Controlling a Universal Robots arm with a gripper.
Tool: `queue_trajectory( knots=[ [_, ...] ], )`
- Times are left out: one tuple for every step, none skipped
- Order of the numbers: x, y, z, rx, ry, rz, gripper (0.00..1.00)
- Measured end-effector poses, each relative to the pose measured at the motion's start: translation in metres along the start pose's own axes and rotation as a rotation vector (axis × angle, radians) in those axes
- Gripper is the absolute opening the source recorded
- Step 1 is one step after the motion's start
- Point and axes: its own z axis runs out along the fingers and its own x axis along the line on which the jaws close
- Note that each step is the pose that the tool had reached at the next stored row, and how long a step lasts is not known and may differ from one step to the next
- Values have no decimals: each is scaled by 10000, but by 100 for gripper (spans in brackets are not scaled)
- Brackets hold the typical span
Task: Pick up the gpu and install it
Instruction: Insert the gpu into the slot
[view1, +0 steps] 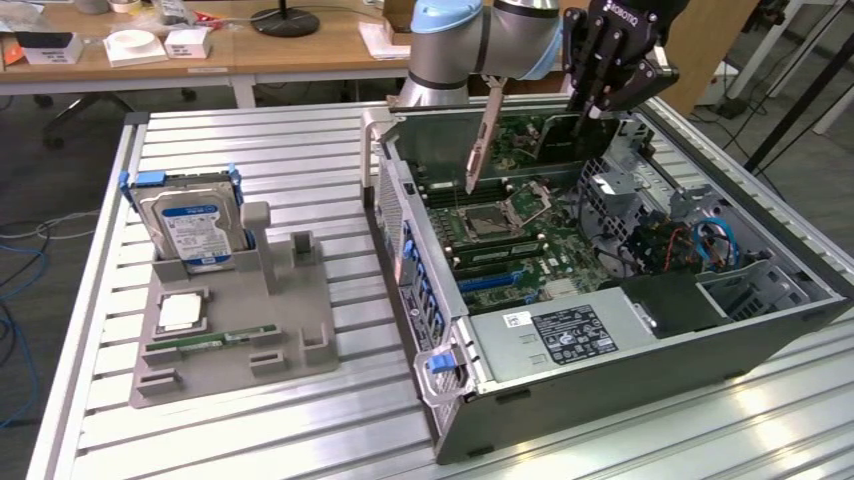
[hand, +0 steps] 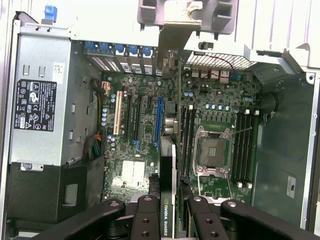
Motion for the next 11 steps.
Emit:
queue_trajectory(
  knots=[
    [0,0,0,0,1,0,26],
    [0,0,0,0,0,0,26],
    [0,0,0,-1,1,-14,26],
    [0,0,0,-1,3,-72,26],
    [0,0,0,-2,7,-143,26],
    [0,0,0,-4,11,-210,26],
    [0,0,0,-6,15,-281,26],
    [0,0,0,-6,19,-352,26],
    [0,0,0,-8,23,-447,26],
    [0,0,0,-10,29,-552,26],
    [0,0,0,-12,34,-649,26]
  ],
)
